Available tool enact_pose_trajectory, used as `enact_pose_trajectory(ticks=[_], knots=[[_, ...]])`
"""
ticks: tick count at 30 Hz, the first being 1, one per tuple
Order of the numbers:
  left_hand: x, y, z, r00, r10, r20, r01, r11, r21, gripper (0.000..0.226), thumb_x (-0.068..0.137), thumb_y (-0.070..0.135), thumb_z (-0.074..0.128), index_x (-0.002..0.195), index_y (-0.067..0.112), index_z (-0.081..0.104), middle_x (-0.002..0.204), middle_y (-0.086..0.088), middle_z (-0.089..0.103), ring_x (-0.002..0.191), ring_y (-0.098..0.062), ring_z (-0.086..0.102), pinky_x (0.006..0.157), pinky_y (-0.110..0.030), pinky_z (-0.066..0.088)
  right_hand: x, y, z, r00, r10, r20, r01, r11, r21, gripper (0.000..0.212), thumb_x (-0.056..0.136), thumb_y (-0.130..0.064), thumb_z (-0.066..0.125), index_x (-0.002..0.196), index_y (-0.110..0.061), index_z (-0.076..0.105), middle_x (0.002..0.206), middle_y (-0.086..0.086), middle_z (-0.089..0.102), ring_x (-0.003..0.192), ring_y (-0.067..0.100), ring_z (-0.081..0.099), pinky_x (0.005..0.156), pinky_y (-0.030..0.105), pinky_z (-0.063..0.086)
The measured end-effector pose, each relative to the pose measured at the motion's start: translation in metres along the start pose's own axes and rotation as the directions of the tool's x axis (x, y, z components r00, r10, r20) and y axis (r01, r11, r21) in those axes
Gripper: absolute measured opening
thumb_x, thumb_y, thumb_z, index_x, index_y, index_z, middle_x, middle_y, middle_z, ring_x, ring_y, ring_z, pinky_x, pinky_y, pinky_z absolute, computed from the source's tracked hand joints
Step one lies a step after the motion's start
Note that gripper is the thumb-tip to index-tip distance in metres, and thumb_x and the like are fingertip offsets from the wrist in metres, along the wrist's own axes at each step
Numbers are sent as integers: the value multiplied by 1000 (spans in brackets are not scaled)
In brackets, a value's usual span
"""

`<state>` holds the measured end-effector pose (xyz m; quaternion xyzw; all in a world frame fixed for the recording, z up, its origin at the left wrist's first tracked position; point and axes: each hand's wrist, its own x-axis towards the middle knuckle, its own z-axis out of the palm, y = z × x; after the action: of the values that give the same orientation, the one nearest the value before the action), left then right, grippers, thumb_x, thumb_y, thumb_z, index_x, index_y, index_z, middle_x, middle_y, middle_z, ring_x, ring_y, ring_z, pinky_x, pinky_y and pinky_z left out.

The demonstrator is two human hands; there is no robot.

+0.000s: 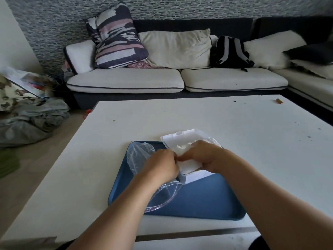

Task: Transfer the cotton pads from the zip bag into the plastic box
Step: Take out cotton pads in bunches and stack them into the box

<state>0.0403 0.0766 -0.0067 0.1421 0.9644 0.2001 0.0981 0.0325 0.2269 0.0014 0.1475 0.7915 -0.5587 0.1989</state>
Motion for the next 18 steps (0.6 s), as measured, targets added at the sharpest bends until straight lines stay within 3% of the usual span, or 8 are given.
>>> enact_pose_trajectory(ticks=[2, 6, 9, 12, 15, 18], knots=[[-1, -1, 2, 998, 20, 61, -19, 1000, -16, 34, 86, 5, 44, 103, 13, 72, 109, -11, 72, 101, -31, 66, 81, -36, 54, 3, 2, 2, 1000, -11, -19, 9, 990, -143, 47, 71, -8, 82, 114, 2, 64, 109, 19, 72, 101, 34, 70, 84, 51, 60], [-4, -3, 4, 985, 36, 169, -40, 999, 21, 49, 93, 8, 42, 131, 29, 63, 126, 1, 68, 97, -22, 62, 78, -29, 49, -4, -3, 6, 989, -96, -113, 37, 897, -441, 59, 81, -16, 75, 134, -19, 49, 113, 5, 59, 102, 27, 61, 65, 32, 54], [-11, 3, 6, 991, 70, 112, -84, 988, 127, 40, 94, 17, 45, 125, 34, 63, 125, 3, 66, 108, -24, 63, 79, -33, 47, -11, -2, 17, 950, -267, -163, 65, 677, -734, 56, 89, -26, 66, 139, -15, 42, 123, 10, 60, 109, 30, 59, 75, 33, 48], [-16, 11, 4, 994, 112, 17, -113, 984, 138, 32, 93, 16, 46, 106, 30, 71, 115, 4, 71, 103, -22, 64, 73, -29, 38, -3, 6, 26, 938, -319, -138, 74, 572, -817, 41, 93, -22, 57, 129, -8, 44, 109, 11, 62, 96, 30, 60, 80, 38, 52], [-14, 10, 5, 993, 108, 41, -113, 984, 139, 26, 92, 13, 47, 85, 29, 66, 108, 5, 73, 95, -19, 64, 71, -30, 41, 0, 2, 21, 982, -189, -29, 97, 619, -780, 62, 95, -26, 55, 145, -6, 25, 107, 15, 64, 96, 30, 60, 81, 39, 51], [-9, 8, 7, 997, 72, 40, -77, 989, 127, 19, 93, 22, 50, 90, 22, 68, 103, -2, 73, 96, -26, 68, 75, -35, 52, -13, -11, 9, 995, 10, 95, 44, 832, -553, 87, 92, -21, 57, 157, -15, 0, 122, 10, 63, 116, 24, 53, 93, 33, 45]])
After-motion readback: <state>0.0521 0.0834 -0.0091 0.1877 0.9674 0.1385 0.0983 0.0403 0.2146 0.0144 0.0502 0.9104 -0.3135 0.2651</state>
